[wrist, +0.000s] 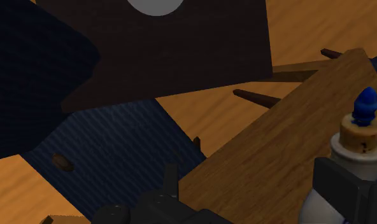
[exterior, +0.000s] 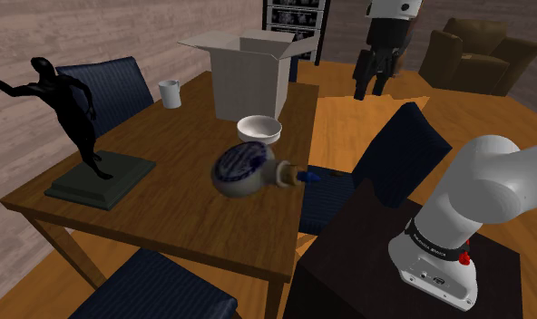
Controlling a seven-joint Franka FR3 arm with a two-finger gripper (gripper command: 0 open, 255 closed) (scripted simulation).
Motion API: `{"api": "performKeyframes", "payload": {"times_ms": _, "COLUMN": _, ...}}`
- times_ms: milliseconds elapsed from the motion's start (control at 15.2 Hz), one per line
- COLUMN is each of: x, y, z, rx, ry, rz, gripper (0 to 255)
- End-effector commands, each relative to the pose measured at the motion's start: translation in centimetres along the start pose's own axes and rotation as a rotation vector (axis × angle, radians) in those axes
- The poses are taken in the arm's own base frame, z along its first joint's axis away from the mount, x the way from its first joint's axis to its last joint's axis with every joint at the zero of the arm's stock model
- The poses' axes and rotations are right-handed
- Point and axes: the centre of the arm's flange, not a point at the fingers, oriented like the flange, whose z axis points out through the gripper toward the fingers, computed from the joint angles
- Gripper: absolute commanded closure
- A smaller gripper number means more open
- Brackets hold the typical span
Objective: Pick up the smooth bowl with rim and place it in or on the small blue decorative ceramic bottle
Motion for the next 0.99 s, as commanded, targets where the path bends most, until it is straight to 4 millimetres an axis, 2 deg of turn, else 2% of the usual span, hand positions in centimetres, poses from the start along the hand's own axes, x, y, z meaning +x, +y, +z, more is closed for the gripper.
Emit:
{"api": "performKeyframes", "payload": {"times_ms": 0, "x": 0.0, "y": 0.0, "z": 0.0, "rx": 0.0, "ry": 0.0, "rz": 0.0, "gripper": 0}}
{"api": "performKeyframes", "payload": {"times_ms": 924, "x": 17.3, "y": 0.9, "z": 8.0, "rx": 0.036, "ry": -0.041, "rz": 0.042, "gripper": 0}}
